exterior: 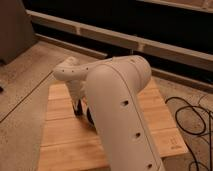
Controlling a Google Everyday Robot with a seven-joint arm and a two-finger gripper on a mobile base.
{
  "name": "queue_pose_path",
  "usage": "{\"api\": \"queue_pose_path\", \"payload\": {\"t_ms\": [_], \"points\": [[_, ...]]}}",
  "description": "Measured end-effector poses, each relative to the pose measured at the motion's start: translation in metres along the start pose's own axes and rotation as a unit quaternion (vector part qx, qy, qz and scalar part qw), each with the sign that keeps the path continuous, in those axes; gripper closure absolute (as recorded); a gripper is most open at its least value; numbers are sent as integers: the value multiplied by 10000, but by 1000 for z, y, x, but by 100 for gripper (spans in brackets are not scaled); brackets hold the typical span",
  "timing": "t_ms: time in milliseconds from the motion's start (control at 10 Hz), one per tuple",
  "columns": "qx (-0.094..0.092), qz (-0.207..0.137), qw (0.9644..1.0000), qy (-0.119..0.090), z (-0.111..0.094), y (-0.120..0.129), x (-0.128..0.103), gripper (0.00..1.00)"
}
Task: Knock the eraser over
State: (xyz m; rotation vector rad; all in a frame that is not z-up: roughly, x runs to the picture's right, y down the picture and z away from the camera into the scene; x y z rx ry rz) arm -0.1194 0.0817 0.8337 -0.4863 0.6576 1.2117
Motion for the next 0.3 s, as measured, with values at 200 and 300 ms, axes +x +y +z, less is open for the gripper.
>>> {"api": "queue_pose_path", "payload": {"t_ms": [200, 300], "points": [[-25, -2, 9995, -328, -9, -2, -5, 35], [-30, -4, 9992, -411, -14, -3, -3, 35]]}}
